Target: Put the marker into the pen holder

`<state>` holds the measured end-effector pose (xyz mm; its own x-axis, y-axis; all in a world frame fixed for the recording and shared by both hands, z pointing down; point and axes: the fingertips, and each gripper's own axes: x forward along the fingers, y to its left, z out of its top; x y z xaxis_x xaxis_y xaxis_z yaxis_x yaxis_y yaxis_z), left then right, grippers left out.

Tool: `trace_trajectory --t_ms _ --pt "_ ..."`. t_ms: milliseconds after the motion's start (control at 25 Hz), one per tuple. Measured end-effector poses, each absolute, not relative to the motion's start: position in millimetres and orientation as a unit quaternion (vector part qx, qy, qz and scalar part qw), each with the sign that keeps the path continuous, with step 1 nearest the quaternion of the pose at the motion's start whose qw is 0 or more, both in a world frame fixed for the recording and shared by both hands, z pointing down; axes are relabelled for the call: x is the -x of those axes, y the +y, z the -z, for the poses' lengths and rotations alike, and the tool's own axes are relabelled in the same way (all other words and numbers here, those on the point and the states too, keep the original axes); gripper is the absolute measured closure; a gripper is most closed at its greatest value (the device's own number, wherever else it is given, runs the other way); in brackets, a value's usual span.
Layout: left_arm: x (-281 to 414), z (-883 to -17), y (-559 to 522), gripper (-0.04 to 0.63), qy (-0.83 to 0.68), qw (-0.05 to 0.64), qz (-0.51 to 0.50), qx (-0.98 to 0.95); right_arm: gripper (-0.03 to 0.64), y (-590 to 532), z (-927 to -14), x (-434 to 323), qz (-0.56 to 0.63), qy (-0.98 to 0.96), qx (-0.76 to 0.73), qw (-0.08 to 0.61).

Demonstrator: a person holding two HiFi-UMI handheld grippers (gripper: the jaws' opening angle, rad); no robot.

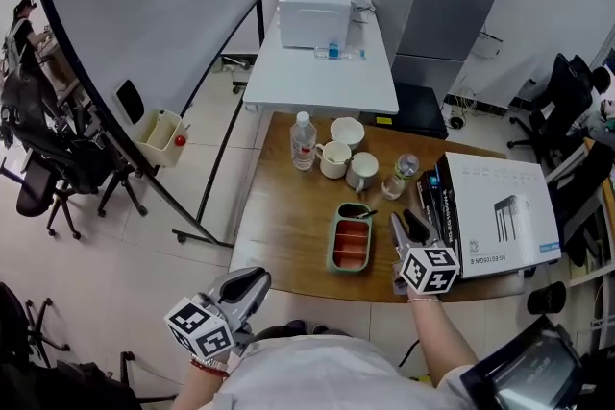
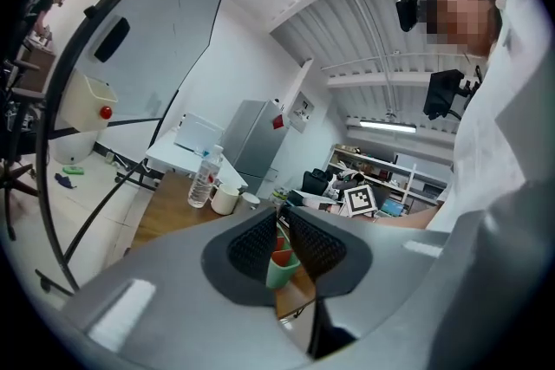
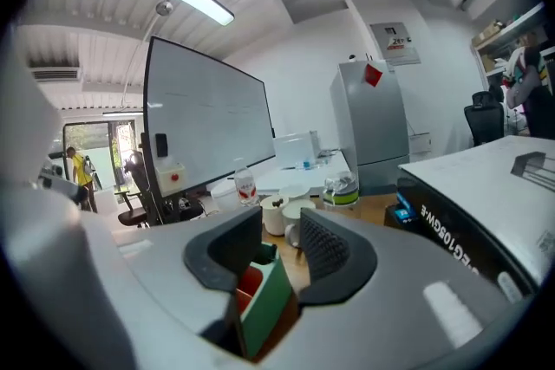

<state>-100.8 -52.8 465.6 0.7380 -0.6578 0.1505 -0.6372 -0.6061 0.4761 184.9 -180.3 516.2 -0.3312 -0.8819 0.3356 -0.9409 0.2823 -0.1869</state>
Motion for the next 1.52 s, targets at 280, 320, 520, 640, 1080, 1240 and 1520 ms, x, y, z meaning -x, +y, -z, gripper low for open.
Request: trace_trajectory --t_ms 280,320,520,640,1080,1240,1520 --pt "67 -465 -60 0.546 -0.315 0.265 0.007 -0.911 0.517 -129 -430 -166 -0.139 -0.816 -0.561 0.019" --pt "58 -466 -60 0.546 -0.307 0.267 0.009 -0.913 0.517 -121 -418 -164 -0.127 -0.821 -0.556 0.019" --pt "42 -455 -66 0.546 -0.281 0.259 0.014 -0.924 0.523 -97 -376 -147 -0.086 -0.841 -0.533 0.016" --pt "37 -450 -70 0.546 -0.277 0.255 0.018 -0.926 0.535 -91 -367 -145 -0.085 -0.842 -0.532 0.011" --pt "40 -454 -67 0.546 -0.282 0.259 0.016 -0.923 0.546 -80 -374 -149 -0.101 -0.836 -0.539 0.008" --pt "51 -458 -67 0.546 -0.297 0.262 0.015 -0.918 0.546 -76 -377 -146 -0.101 -0.841 -0.531 0.015" --pt "46 -465 -54 0.546 -0.285 0.274 0.010 -0.918 0.546 -75 -375 -135 -0.104 -0.849 -0.517 0.011"
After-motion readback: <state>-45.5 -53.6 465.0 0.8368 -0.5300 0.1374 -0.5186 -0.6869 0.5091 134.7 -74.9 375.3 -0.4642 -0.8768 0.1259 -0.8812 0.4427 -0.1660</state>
